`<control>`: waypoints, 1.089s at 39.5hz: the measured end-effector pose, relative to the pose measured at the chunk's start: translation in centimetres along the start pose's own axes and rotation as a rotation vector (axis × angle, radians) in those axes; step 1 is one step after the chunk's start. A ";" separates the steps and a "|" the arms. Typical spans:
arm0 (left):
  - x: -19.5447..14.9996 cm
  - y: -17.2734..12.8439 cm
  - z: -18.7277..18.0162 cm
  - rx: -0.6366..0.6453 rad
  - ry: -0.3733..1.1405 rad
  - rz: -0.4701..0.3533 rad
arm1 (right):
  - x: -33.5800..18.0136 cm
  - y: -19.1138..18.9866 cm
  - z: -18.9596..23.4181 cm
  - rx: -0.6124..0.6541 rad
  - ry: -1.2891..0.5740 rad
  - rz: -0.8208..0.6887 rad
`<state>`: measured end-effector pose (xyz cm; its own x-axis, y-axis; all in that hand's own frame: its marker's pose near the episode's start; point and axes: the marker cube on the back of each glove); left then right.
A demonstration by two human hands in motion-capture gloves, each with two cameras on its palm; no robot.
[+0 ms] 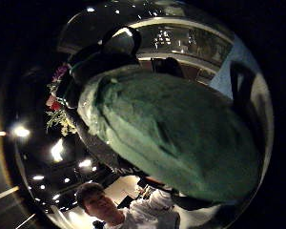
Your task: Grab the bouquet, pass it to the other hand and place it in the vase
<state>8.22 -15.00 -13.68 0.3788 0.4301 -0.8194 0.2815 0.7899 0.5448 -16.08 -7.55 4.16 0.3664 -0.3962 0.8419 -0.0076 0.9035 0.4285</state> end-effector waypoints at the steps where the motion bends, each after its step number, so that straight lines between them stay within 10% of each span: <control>1: 0.4 0.1 -0.1 0.007 0.004 -0.077 | 0.3 -0.2 -0.3 -0.029 0.014 -0.017; 4: 1.1 -0.6 -0.6 0.038 -0.006 -0.167 | 2.3 -1.3 -1.6 -0.104 0.059 -0.056; 7: 2.3 -2.4 -1.6 0.069 -0.039 -0.090 | 3.7 -3.0 -3.4 -0.121 0.083 -0.171; 10: 5.0 -4.2 -2.6 0.094 -0.059 0.040 | 4.0 -3.6 -5.8 -0.093 0.151 0.018; 25: 13.8 -10.9 -9.9 0.407 -0.375 0.022 | -1.9 -5.9 -13.1 0.013 0.242 0.152; 43: 14.0 -13.4 -13.7 0.603 -0.477 0.032 | -2.4 -6.6 -12.2 -0.096 0.258 0.243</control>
<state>-2.29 -13.57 -34.90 0.6957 0.1053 -0.7106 0.6441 0.3467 0.6819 -5.58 -10.52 -4.71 0.5870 -0.1248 0.7999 -0.0408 0.9822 0.1831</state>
